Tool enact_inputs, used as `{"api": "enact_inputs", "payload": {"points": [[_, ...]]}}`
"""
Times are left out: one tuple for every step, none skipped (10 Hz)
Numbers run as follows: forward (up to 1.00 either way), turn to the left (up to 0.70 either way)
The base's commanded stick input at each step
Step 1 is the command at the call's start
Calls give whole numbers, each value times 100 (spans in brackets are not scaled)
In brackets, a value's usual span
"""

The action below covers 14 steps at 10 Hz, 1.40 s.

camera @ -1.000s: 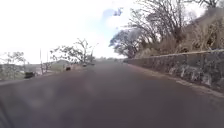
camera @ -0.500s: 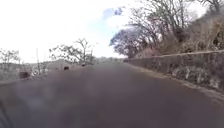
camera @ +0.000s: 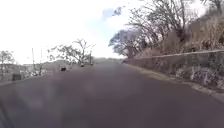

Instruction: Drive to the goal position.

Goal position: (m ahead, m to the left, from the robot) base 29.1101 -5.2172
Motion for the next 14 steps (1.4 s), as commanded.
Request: {"api": "enact_inputs", "payload": {"points": [[70,0],[70,0],[70,0],[70,0],[70,0],[70,0],[70,0],[70,0],[70,0],[70,0],[70,0],[70,0],[70,0],[70,0]]}}
